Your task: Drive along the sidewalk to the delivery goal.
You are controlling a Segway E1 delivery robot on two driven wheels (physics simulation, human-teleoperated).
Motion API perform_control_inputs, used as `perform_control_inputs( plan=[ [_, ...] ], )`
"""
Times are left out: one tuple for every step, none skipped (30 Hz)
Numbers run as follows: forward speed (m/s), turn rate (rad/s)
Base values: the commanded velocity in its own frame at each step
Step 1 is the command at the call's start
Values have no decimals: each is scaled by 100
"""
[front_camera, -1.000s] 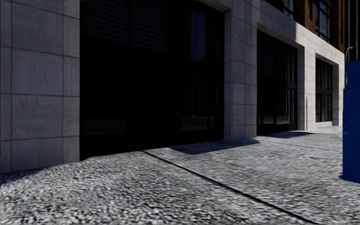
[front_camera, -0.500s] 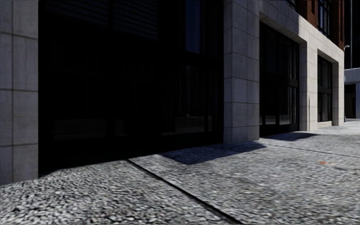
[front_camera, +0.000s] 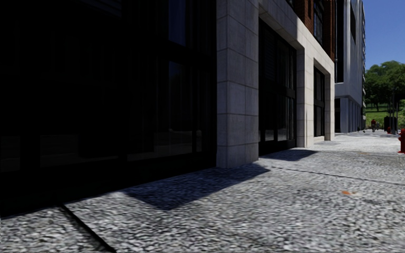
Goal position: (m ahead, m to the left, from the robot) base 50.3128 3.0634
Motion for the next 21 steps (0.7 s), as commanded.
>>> perform_control_inputs(
  plan=[
    [177, -57],
    [176, -57],
    [176, -57],
    [176, -57],
    [176, -57],
    [176, -57],
    [176, -57],
    [176, -57],
    [175, -57],
    [175, -57],
    [175, -57],
    [175, -57],
    [175, -57],
    [175, -57],
    [174, -57],
    [174, -57],
    [174, -57],
    [173, -57],
    [173, -57],
    [172, -57],
    [172, -57]
  ],
)
